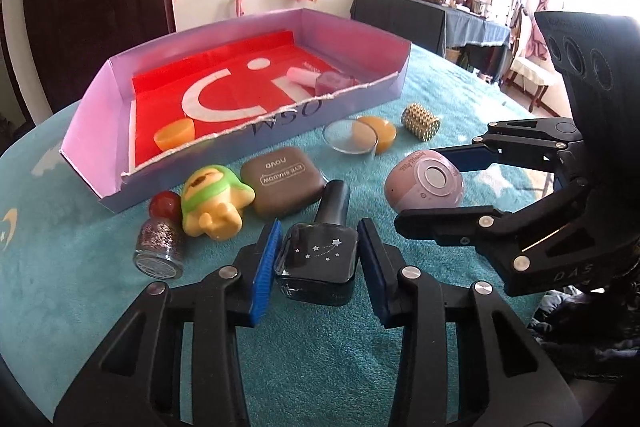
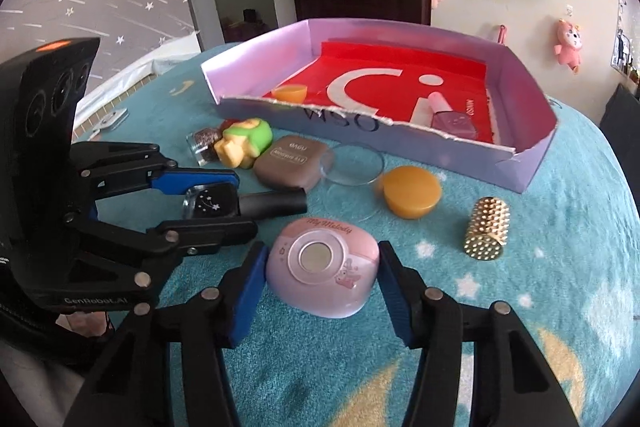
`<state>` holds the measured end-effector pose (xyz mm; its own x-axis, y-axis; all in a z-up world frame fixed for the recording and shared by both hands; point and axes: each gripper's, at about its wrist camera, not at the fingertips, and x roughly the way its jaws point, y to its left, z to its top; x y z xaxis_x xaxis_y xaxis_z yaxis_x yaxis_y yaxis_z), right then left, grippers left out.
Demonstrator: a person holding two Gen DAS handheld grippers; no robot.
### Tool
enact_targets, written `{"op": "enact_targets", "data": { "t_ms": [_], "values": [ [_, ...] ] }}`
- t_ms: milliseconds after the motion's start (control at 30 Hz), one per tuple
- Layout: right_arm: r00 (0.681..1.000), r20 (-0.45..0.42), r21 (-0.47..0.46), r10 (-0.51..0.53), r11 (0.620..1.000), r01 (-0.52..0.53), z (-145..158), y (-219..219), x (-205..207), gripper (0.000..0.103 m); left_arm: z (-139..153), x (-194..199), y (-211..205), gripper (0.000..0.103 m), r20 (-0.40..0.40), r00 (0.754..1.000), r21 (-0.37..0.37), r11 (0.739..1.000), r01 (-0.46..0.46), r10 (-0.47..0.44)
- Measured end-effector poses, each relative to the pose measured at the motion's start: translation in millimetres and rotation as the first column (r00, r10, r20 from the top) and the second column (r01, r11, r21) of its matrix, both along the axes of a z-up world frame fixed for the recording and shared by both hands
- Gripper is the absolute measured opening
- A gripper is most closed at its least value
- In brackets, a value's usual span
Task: Organize rigid objects
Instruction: 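Lift the black nail polish with the left tool while the right tool grasps the pink compact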
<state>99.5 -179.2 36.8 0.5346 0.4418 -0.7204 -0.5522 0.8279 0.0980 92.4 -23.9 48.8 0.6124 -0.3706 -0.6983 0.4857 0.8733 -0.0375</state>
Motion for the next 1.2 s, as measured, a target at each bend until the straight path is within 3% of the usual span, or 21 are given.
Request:
{"op": "enact_targets", "data": {
  "t_ms": [567, 733, 900, 967, 1033, 1200],
  "values": [
    [0.999, -0.01, -0.009, -0.035, 0.999, 0.035, 0, -15, -8, 0.057, -15, -14, 1, 0.037, -0.03, 0.999, 0.023, 0.999, -0.031, 0.031],
    [0.997, -0.015, -0.01, -0.072, 0.997, 0.072, -3, -25, -11, 0.058, -17, -21, -2, 0.052, -0.031, 0.999, 0.003, 0.999, -0.045, 0.045],
    [0.995, -0.011, -0.002, -0.098, 0.995, 0.098, -7, -31, -15, 0.058, -17, -27, -3, 0.053, -0.019, 0.998, -0.009, 0.998, -0.065, 0.065],
    [0.995, 0.001, -0.001, -0.099, 0.995, 0.099, -6, -31, -18, 0.063, -17, -29, -3, 0.053, -0.017, 0.997, -0.021, 0.997, -0.08, 0.079],
    [0.994, 0.016, -0.002, -0.104, 0.995, 0.104, -6, -30, -21, 0.076, -18, -31, -3, 0.053, -0.012, 0.996, -0.026, 0.996, -0.091, 0.091],
    [0.989, 0.056, -0.008, -0.134, 0.991, 0.134, -8, -27, -26, 0.077, -17, -32, -2, 0.053, -0.023, 0.992, -0.045, 0.991, -0.123, 0.122]
  ]
}}
